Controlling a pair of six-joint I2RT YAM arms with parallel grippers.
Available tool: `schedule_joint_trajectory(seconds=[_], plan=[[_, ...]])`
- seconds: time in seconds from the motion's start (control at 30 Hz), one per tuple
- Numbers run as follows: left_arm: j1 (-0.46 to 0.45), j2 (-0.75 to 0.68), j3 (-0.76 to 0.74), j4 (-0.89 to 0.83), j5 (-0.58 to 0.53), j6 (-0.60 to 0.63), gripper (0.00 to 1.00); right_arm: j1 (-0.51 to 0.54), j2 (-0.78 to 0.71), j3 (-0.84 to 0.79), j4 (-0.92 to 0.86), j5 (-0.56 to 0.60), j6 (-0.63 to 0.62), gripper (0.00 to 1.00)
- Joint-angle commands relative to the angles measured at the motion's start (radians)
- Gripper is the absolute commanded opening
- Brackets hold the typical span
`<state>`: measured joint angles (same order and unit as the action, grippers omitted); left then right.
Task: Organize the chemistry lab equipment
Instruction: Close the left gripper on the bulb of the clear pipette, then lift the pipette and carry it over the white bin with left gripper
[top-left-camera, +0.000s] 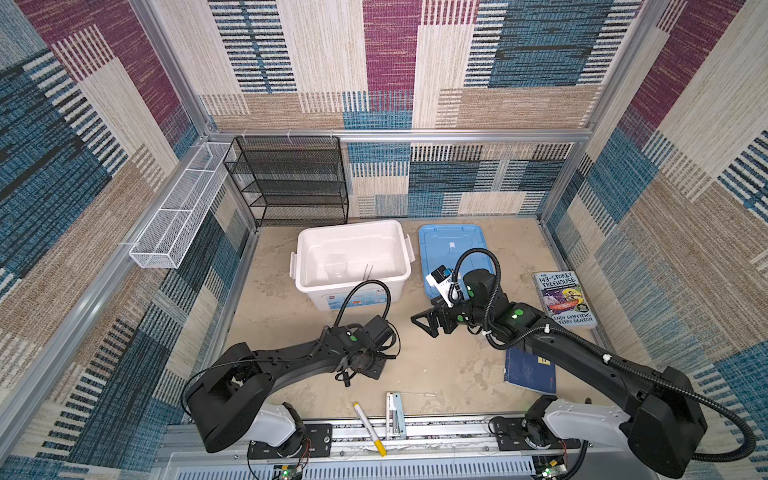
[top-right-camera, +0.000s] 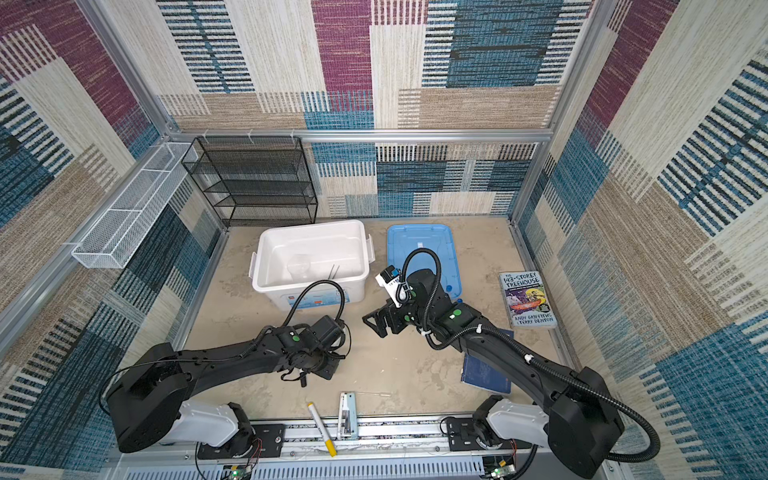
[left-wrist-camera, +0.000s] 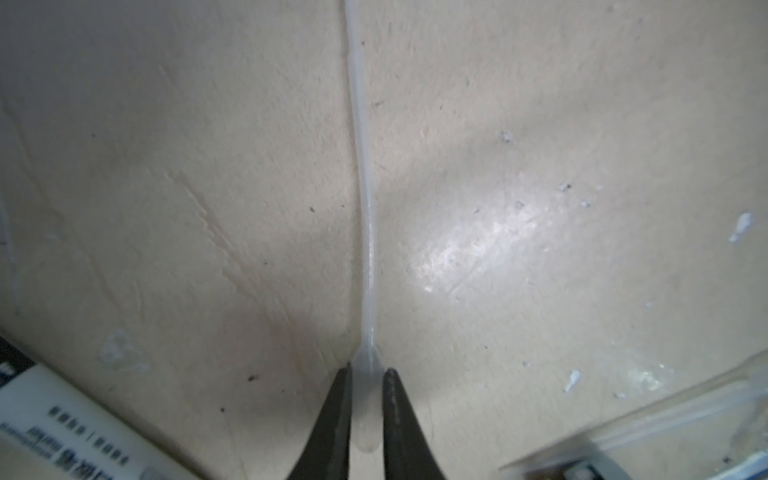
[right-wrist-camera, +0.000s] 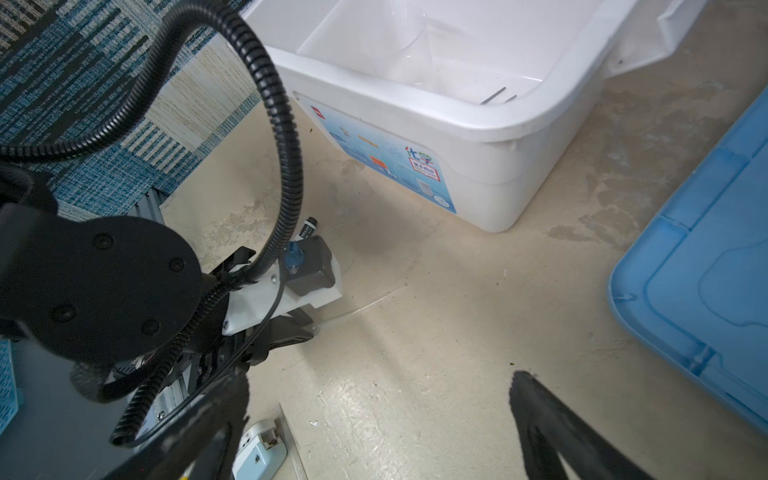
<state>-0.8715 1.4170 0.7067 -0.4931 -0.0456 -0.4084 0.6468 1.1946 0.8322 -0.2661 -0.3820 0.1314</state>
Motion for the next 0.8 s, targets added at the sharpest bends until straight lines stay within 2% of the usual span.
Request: schedule_joint_trajectory(seconds=[0.0, 0.17, 0.37, 0.5, 0.67, 0.77], plan=[[0.001, -0.016, -0.008, 0.008, 0.01, -0.008, 0.14, 0.001, -0.018, -0.003, 0.048, 0.022, 0.023, 0.99], [0.0, -0.071, -0.023, 0.009, 0.022, -0.025, 0.11, 0.0, -0.043, -0.015, 0.059, 0.035, 0.037, 0.99], [0.0, -0.258, -0.016, 0.001, 0.074, -0.034, 0.1, 0.001, -0.077, 0.017, 0.076, 0.077, 0.091, 0.99], [0.007, -0.386, 0.04, -0.028, 0.066, -0.062, 0.1, 0.0, -0.085, 0.093, 0.074, 0.081, 0.111, 0.99], [0.07, -0.396, 0.179, -0.051, 0.088, -0.081, 0.11, -0.001, -0.061, 0.192, 0.071, 0.055, 0.093, 0.99], [0.14, -0.354, 0.265, -0.023, 0.148, -0.099, 0.12, 0.0, -0.041, 0.226, 0.088, 0.047, 0.086, 0.99]])
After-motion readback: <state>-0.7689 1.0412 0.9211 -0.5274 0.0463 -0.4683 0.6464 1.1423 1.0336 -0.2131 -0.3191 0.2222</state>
